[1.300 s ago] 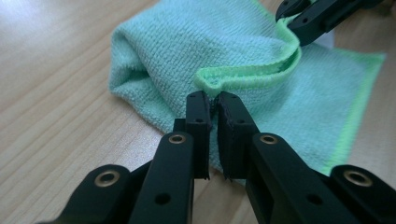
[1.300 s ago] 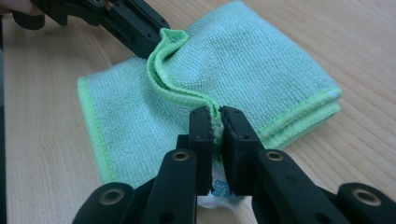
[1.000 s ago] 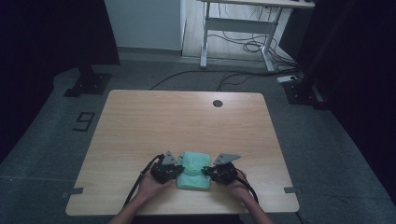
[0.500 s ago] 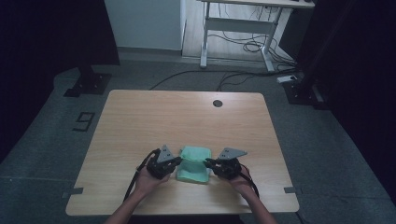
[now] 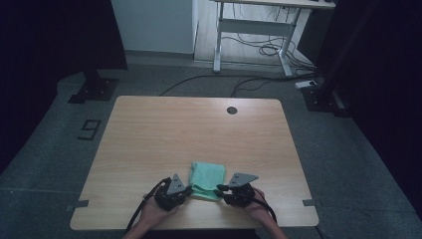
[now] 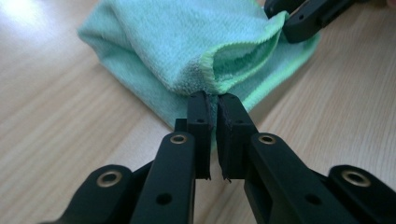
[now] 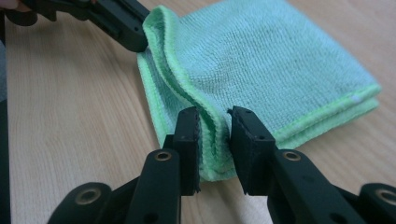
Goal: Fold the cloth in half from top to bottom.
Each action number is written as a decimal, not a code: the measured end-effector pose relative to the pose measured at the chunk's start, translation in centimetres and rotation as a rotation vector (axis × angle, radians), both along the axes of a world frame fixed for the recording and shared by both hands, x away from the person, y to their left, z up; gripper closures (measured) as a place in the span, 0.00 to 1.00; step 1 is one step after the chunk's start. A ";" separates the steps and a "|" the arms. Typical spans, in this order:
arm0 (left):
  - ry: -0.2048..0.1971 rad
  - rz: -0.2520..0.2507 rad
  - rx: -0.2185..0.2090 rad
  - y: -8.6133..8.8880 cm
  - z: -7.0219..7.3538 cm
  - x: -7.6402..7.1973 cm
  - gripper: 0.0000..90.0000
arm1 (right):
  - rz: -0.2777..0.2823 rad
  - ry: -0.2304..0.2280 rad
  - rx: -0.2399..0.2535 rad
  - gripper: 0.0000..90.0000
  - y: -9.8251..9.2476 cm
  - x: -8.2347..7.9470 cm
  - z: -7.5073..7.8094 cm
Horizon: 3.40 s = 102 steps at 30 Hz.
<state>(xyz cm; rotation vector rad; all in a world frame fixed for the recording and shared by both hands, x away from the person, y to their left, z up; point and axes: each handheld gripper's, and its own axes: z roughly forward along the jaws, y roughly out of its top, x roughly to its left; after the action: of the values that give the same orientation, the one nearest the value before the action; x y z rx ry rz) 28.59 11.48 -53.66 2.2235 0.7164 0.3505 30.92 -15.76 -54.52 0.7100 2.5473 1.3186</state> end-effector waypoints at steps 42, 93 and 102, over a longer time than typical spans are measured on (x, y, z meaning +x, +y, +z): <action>0.130 0.136 -0.088 -0.3 1.3 10.0 0.79 | -0.036 -0.019 0.040 0.69 4.7 2.5 1.6; 0.162 0.073 0.003 -3.0 0.8 11.8 0.86 | 0.009 -0.003 -0.031 0.61 8.1 1.9 0.2; 0.150 0.097 0.001 -2.6 0.4 10.6 0.86 | 0.042 0.010 -0.033 0.61 7.2 0.6 -0.5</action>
<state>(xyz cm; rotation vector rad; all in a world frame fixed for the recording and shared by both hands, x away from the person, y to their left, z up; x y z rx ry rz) 39.15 8.91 -53.23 2.2377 0.9059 0.2330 31.56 -8.54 -54.98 0.6618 2.5998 1.2853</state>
